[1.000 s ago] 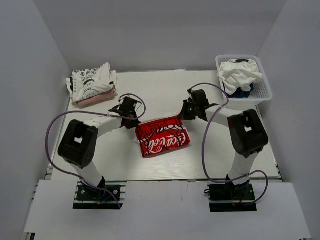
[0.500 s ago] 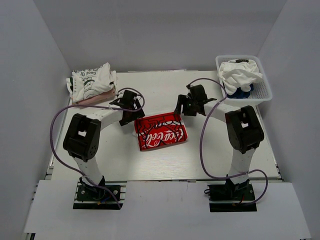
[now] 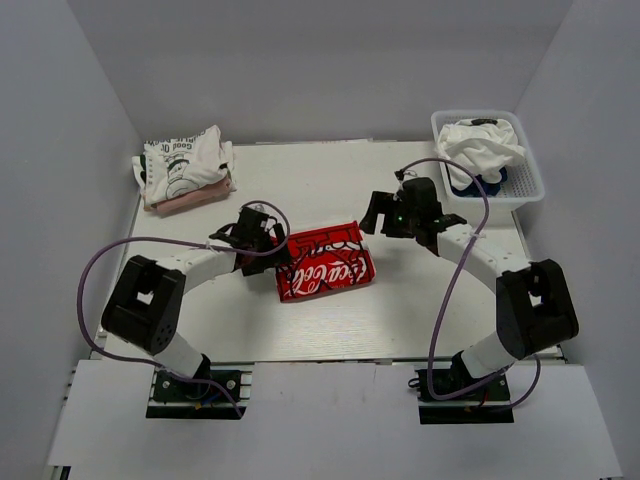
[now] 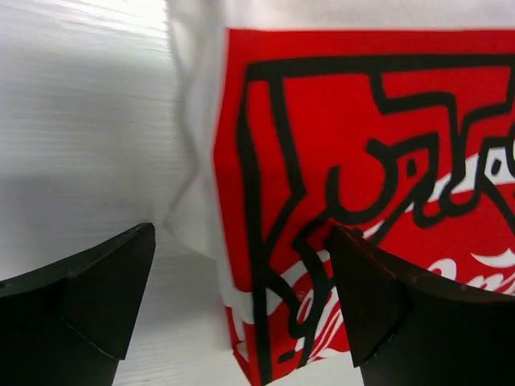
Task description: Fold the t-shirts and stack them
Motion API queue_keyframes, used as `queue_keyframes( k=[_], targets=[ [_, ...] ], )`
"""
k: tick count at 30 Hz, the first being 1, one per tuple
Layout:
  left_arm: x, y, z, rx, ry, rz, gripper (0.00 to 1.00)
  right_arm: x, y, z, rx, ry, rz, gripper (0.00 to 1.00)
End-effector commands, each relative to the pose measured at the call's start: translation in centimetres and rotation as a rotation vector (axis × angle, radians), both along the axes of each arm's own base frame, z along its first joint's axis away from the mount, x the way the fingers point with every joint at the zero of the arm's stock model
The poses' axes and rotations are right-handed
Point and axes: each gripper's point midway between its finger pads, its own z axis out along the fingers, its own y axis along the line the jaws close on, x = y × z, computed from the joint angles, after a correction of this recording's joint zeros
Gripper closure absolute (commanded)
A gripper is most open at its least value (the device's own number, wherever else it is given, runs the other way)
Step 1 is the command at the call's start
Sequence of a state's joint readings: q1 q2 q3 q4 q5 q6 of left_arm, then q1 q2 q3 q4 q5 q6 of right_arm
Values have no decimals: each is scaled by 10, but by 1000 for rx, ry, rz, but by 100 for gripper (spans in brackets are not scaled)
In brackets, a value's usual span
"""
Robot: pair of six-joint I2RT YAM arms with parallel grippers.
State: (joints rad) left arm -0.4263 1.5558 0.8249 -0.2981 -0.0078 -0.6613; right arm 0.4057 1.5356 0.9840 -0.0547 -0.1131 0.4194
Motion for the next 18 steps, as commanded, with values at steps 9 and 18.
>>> queue_keyframes(
  k=[9, 18],
  targets=[
    [-9, -39, -36, 1, 98, -153, 73, -13, -29, 8, -50, -44, -97, 10],
    [61, -14, 18, 274, -104, -95, 100, -11, -43, 11, -86, -89, -129, 10]
  ],
)
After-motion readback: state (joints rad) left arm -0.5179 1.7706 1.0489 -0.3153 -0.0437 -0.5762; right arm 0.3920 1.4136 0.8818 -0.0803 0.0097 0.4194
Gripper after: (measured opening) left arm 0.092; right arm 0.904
